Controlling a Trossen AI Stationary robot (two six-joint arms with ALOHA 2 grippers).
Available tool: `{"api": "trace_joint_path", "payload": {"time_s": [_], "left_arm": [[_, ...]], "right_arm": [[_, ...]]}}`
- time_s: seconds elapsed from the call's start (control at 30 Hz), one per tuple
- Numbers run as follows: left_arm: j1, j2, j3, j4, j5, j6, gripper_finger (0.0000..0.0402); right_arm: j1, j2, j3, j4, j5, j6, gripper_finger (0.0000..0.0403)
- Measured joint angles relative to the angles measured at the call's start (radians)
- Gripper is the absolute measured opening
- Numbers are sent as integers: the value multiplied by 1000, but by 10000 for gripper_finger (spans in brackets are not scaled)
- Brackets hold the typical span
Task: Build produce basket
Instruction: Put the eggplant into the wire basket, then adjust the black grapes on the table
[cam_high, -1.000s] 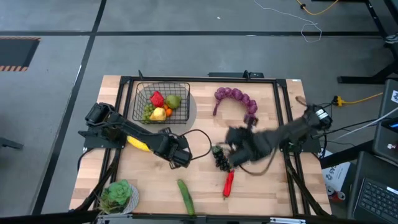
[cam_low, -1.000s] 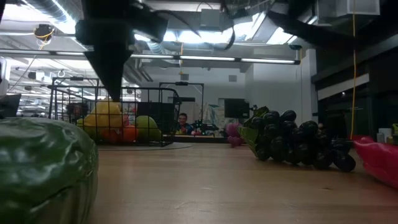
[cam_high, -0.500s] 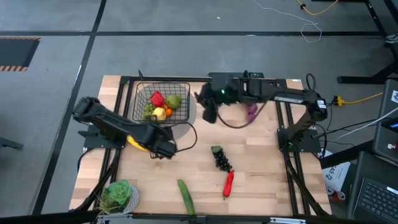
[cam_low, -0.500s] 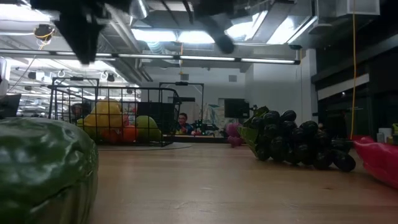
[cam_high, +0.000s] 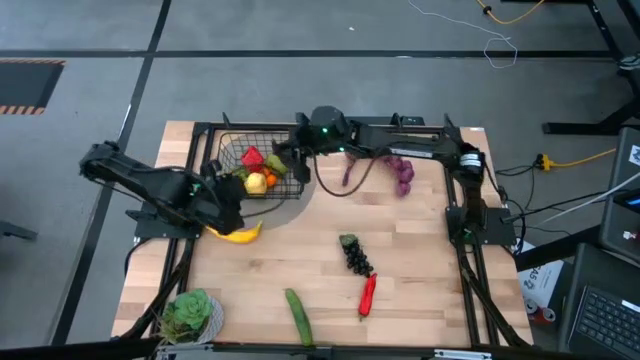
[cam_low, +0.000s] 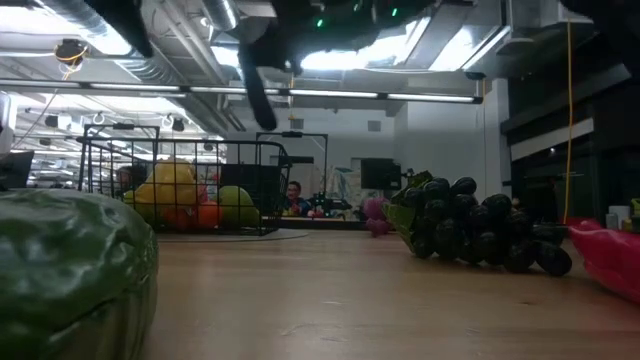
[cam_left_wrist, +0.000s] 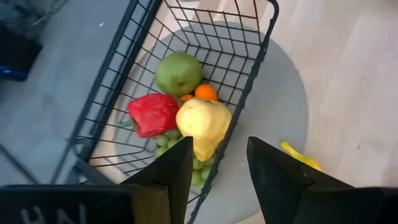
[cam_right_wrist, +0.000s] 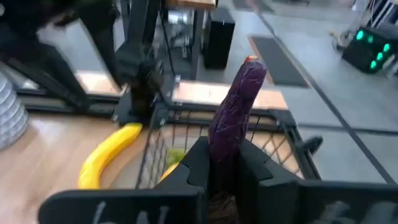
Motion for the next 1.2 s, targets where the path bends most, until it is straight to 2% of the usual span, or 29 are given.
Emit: {"api": "trace_joint_path", "payload": {"time_s": [0.2, 0.37, 0.63, 0.87, 1.03, 1.2], "left_arm": [[0, -181, -197, 218, 1, 0, 144], [0, -251, -313, 384, -7, 6, 146], [0, -260, -379, 409, -7, -98, 146], [0, -260, -383, 421, -7, -129, 144], [0, -260, -383, 421, -28, -128, 145], [0, -260, -383, 421, -27, -129, 145]], "right_arm": [[-38, 62, 0, 124, -47, 73, 43], [-39, 78, 0, 128, -48, 44, 82], [-39, 79, 0, 175, -48, 46, 165], [-39, 79, 6, 163, -49, 73, 198], [-39, 77, 81, 54, -51, 77, 201], [-31, 78, 224, -324, -81, 97, 202]]}}
